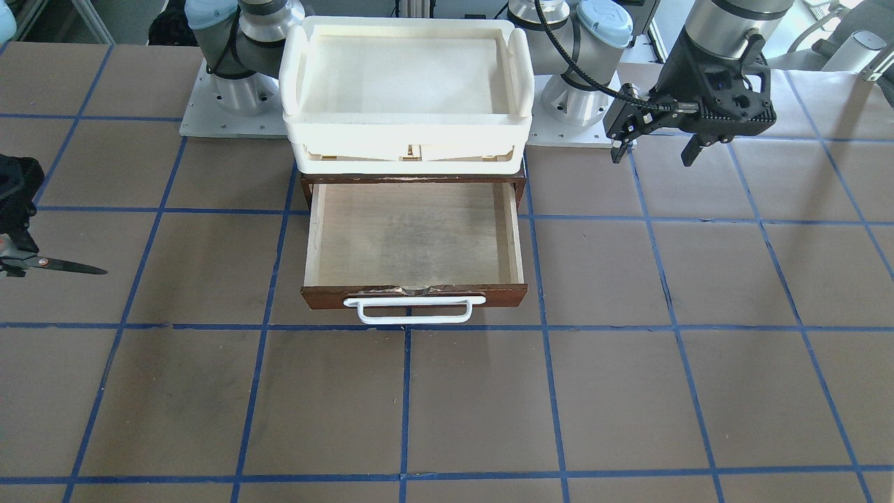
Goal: Put scissors in drawer and close it
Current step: 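Lift the scissors with the right gripper and carry them over the drawer, then lower the scissors into the open drawer with the right gripper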
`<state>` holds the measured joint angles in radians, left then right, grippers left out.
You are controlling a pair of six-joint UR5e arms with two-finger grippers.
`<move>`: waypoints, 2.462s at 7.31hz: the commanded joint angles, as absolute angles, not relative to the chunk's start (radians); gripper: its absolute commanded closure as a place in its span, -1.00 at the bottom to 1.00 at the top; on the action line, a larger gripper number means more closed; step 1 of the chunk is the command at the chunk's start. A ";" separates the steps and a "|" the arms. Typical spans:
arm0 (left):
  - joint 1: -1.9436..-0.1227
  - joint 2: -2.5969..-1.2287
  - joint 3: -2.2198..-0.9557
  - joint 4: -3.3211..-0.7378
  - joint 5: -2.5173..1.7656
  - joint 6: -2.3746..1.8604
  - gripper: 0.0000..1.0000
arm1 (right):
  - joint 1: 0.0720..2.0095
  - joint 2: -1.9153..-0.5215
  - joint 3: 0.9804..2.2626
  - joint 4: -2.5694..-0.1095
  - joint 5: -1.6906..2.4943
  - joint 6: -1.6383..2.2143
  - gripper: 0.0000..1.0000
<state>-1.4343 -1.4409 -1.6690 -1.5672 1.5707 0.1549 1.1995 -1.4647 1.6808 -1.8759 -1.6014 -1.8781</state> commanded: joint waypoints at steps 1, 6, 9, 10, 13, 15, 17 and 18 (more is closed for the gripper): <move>-1.434 -1.440 -1.669 -1.568 1.571 0.155 -1.00 | 1.418 -1.505 1.680 -1.832 -1.621 -1.603 1.00; -1.433 -1.439 -1.669 -1.566 1.574 0.156 -1.00 | 1.817 -1.454 1.677 -1.894 -1.631 -1.255 1.00; -1.433 -1.439 -1.669 -1.568 1.574 0.156 -1.00 | 1.893 -1.407 1.591 -1.893 -1.548 -1.200 1.00; -1.433 -1.439 -1.669 -1.568 1.574 0.155 -1.00 | 1.937 -1.379 1.580 -1.904 -1.546 -1.160 1.00; -1.433 -1.439 -1.669 -1.568 1.574 0.156 -1.00 | 1.970 -1.332 1.580 -1.916 -1.555 -1.074 1.00; -1.433 -1.439 -1.669 -1.568 1.575 0.155 -1.00 | 1.971 -1.302 1.578 -1.917 -1.546 -1.065 1.00; -1.433 -1.439 -1.669 -1.568 1.575 0.155 -1.00 | 1.997 -1.289 1.578 -1.917 -1.551 -1.062 1.00; -1.433 -1.439 -1.669 -1.568 1.574 0.155 -1.00 | 2.009 -1.279 1.580 -1.917 -1.552 -1.052 1.00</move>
<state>-1.4328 -1.4389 -1.6690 -1.5677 1.5750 0.1549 1.9924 -1.2893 1.5788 -1.9170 -1.5498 -1.0603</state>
